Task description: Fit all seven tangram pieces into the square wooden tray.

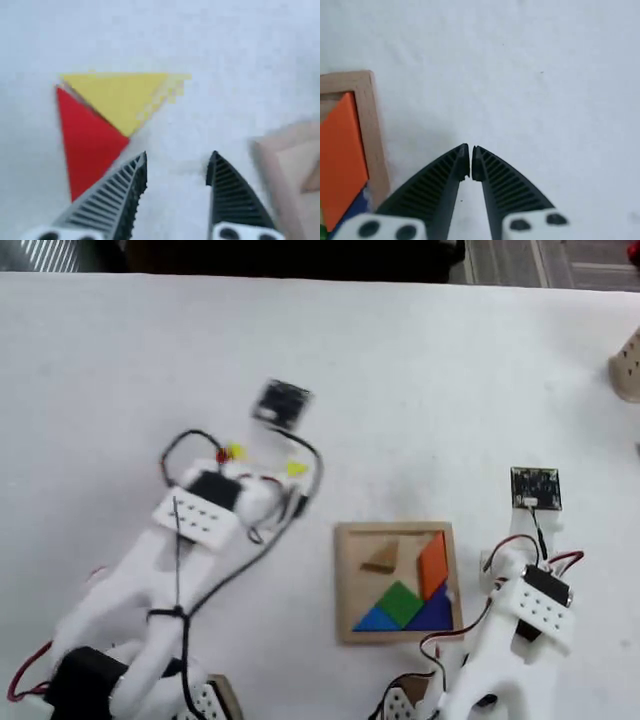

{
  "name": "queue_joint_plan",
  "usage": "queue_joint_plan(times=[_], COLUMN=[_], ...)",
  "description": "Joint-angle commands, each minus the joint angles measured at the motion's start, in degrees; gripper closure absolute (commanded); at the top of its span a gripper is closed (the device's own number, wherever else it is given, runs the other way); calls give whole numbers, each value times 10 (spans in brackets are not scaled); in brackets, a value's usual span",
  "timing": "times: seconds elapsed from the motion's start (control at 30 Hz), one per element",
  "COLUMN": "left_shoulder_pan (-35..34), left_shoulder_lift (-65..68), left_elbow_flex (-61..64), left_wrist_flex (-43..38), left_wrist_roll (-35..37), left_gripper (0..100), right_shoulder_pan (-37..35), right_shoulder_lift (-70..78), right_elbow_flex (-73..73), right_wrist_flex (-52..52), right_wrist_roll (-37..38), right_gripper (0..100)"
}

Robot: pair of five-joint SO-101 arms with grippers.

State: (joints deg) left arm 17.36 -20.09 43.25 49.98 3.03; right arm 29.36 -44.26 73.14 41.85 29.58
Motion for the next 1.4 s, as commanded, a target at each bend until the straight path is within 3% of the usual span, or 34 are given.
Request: queue_joint_plan(times=[0.0,0.07,0.27,0.4,0.53,0.7,1.37], left_shoulder_pan=[-112,-141,-182,-181,-181,-181,-167], left_shoulder_lift=[-27,-26,-26,-26,-26,-26,-25], left_elbow_flex=[1,14,47,61,75,75,76], left_wrist_flex=[-24,-47,-108,-136,-163,-164,-163], left_wrist_roll=[25,25,25,25,25,25,25], left_gripper=[925,987,976,976,976,976,976], right_shoulder_pan=[-47,-81,-179,-263,-342,-407,-443], right_shoulder_lift=[-8,-9,-9,-9,-3,-3,-2], right_elbow_flex=[-9,-26,-121,-153,-150,-84,-24], right_wrist_flex=[0,35,175,216,195,86,-33], right_wrist_roll=[-4,-4,-4,-9,-46,-61,-8], right_gripper=[981,981,981,981,981,978,978])
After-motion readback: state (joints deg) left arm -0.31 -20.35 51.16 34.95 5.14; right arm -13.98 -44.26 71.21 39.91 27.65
